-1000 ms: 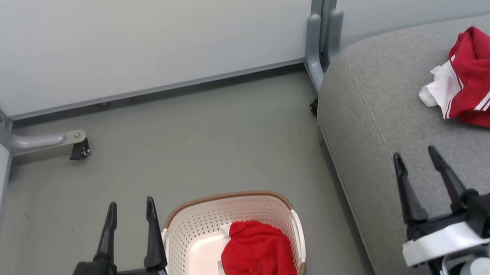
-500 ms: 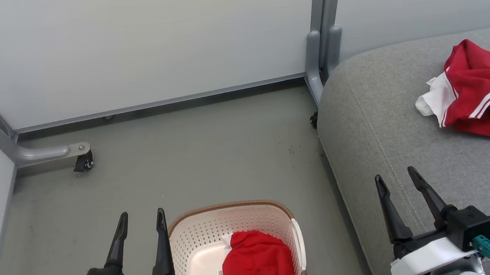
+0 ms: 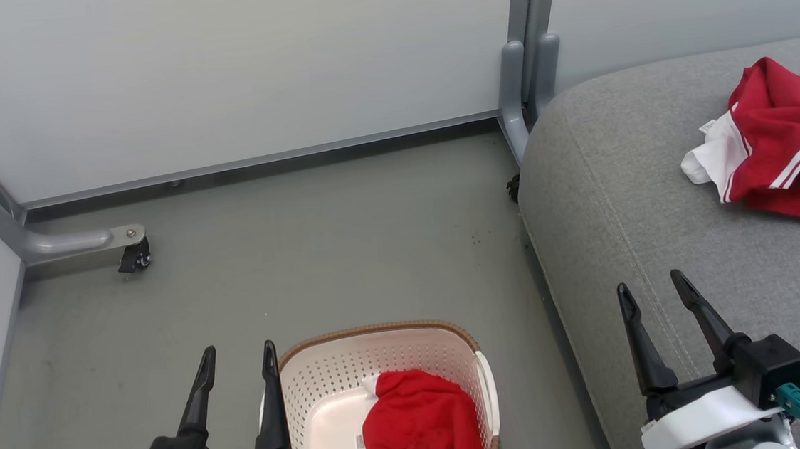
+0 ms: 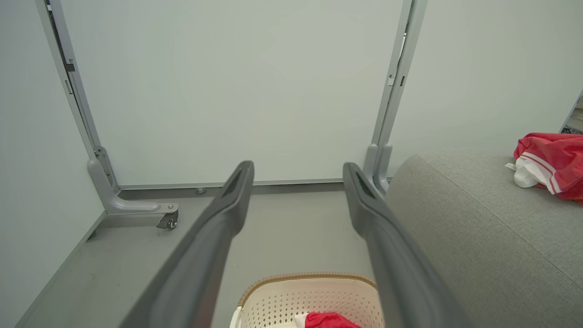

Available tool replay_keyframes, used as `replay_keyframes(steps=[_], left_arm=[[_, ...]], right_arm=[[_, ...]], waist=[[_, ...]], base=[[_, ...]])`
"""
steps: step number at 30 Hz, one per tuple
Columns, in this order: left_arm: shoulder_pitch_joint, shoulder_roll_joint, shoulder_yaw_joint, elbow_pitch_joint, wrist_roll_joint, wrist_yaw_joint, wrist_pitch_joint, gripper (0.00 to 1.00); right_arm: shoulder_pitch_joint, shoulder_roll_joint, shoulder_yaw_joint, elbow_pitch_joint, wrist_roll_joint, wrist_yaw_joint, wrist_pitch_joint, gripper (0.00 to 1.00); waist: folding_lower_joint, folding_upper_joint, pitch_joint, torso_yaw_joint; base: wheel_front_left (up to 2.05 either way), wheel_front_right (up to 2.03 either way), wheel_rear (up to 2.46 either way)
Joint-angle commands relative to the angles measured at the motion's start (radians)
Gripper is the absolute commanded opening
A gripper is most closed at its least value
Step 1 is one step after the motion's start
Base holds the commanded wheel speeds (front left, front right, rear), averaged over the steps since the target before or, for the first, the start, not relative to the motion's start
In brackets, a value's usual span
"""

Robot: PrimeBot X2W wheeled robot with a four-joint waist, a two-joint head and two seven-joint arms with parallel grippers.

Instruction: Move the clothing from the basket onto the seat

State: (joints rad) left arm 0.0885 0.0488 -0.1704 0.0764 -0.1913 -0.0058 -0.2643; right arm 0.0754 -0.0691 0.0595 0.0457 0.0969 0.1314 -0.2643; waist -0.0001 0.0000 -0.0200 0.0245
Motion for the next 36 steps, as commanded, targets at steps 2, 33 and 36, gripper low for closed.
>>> replay_keyframes(steps=[2, 33, 36], left_arm=[[-0.012, 0.003, -0.002, 0.005, 0.007, 0.001, 0.0, 1.0], [-0.306, 0.003, -0.136, 0.292, 0.044, -0.074, 0.0, 1.0], [-0.391, 0.004, -0.177, 0.391, 0.066, -0.089, 0.0, 1.0]], right_arm=[[-0.001, 0.003, -0.002, -0.003, -0.002, -0.001, 0.0, 1.0], [-0.219, -0.011, -0.05, -0.116, 0.026, -0.001, 0.0, 1.0], [-0.263, -0.016, -0.054, -0.138, 0.033, -0.001, 0.0, 1.0]], waist=[[0.0001, 0.0, 0.002, 0.001], [0.0001, 0.0, 0.364, -0.064], [0.0001, 0.0, 0.44, -0.084]], base=[[0.0, 0.0, 0.0], [0.0, 0.0, 0.0], [0.0, 0.0, 0.0]])
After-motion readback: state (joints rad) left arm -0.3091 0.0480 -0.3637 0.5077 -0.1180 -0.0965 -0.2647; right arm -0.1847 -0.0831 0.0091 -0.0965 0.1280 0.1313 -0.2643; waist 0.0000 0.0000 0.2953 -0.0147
